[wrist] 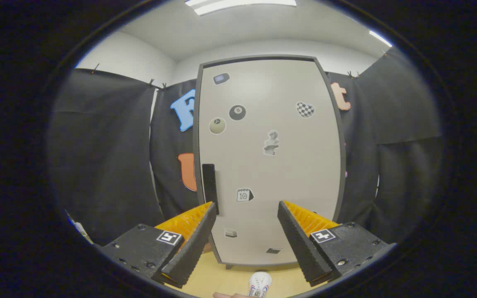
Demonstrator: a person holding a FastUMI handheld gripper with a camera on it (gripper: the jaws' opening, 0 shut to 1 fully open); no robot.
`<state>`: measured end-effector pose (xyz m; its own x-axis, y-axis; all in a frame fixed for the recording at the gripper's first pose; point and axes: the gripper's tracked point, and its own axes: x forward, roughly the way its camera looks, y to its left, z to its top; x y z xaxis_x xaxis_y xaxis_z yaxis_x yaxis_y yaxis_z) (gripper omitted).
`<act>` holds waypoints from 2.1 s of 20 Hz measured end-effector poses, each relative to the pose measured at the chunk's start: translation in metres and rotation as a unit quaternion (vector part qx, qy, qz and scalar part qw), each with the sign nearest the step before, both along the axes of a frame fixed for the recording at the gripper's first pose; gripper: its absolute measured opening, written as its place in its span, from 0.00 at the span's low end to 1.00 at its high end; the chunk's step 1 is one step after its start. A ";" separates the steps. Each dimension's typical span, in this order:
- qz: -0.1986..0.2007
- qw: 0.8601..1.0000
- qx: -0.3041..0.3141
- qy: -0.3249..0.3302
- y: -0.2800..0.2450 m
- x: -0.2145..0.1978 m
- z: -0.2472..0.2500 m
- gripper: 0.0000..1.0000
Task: Open the shoe cabinet door, grab the shoes and put them into the shoe cabinet, then close the shoe cabinet door.
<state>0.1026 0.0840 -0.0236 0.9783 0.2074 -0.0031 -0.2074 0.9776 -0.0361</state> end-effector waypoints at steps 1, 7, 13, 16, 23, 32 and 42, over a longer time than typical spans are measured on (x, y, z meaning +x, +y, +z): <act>0.020 1.000 -0.004 -0.006 0.016 0.011 -0.001 0.98; 0.060 0.998 -0.017 0.008 0.071 0.070 -0.023 0.98; 0.017 0.999 -0.016 0.025 0.097 0.113 -0.043 0.90; -0.027 0.999 -0.006 0.035 0.093 0.132 -0.051 0.62; -0.034 0.997 0.013 0.062 0.088 0.139 -0.061 0.35; 0.013 0.997 0.012 0.069 0.076 0.079 -0.057 0.31; 0.100 0.993 0.007 0.069 0.046 0.023 -0.053 0.30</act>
